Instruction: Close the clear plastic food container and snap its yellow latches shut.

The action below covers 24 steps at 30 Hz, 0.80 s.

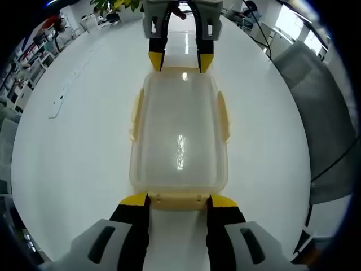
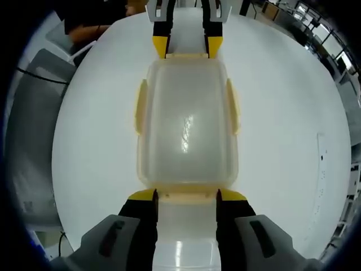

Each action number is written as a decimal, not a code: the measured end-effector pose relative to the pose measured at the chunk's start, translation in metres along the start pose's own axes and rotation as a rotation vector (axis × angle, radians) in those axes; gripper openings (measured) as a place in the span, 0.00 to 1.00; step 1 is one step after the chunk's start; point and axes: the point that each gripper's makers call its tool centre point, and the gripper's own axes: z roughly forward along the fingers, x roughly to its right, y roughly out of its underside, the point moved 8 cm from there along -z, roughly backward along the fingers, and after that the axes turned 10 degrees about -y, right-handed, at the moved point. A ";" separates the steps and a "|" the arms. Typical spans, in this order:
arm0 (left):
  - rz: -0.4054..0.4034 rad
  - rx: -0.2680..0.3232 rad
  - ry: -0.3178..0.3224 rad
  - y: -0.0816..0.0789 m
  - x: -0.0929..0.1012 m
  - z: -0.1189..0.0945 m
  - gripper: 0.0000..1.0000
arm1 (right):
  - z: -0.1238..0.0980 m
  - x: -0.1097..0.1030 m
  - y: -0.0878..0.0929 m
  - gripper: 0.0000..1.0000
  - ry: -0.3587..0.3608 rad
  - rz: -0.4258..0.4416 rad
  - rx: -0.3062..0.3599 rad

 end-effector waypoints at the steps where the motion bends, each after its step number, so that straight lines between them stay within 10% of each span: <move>1: 0.000 -0.003 0.000 0.000 0.000 0.000 0.34 | 0.000 0.000 0.000 0.37 0.000 -0.001 -0.002; 24: 0.057 -0.100 -0.017 -0.007 0.007 -0.005 0.33 | -0.002 -0.007 0.003 0.36 -0.008 -0.017 0.051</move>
